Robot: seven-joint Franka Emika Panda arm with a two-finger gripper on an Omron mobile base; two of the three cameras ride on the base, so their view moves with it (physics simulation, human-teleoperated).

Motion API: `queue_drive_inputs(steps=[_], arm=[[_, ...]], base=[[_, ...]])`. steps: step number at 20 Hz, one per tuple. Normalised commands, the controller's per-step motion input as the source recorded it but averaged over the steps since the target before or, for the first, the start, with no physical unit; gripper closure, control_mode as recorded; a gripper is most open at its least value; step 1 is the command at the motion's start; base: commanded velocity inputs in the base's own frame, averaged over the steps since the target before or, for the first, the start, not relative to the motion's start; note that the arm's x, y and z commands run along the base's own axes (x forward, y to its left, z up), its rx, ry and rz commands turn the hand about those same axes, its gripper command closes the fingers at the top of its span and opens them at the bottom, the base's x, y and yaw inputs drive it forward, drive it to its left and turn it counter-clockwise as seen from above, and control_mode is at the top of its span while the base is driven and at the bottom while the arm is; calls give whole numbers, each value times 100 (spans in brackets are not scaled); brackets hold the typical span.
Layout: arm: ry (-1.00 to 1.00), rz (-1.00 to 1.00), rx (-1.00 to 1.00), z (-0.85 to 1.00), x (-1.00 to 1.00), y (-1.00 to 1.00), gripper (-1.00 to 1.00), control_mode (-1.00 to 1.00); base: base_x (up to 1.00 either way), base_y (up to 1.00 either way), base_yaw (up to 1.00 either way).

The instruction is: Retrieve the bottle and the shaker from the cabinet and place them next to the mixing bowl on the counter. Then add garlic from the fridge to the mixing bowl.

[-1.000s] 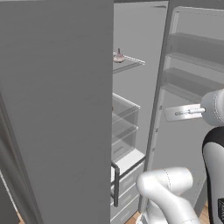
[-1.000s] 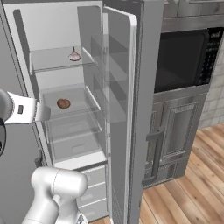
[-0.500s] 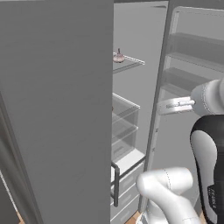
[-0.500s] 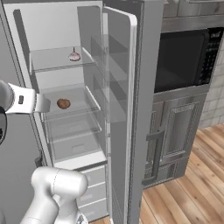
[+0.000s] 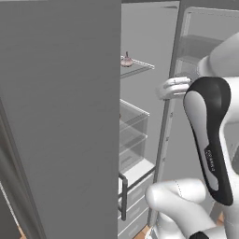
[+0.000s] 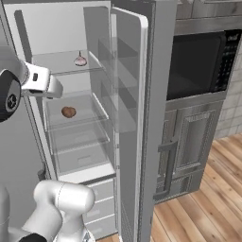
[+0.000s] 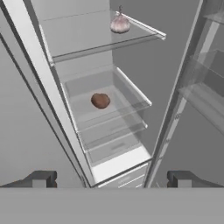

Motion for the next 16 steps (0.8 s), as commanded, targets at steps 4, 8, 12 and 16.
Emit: queue_drive_inputs(steps=[4,8,12,16], arm=[[-9,0,0,-3,88,-7,-100,-100],[-19,3,0,0,89,-16,-100,-100],[-4,6,0,26,89,-20,-100,-100],[0,4,-2,32,68,-3,-100,-100]], base=[[0,0,0],[0,0,0],[0,0,0],[0,0,0]])
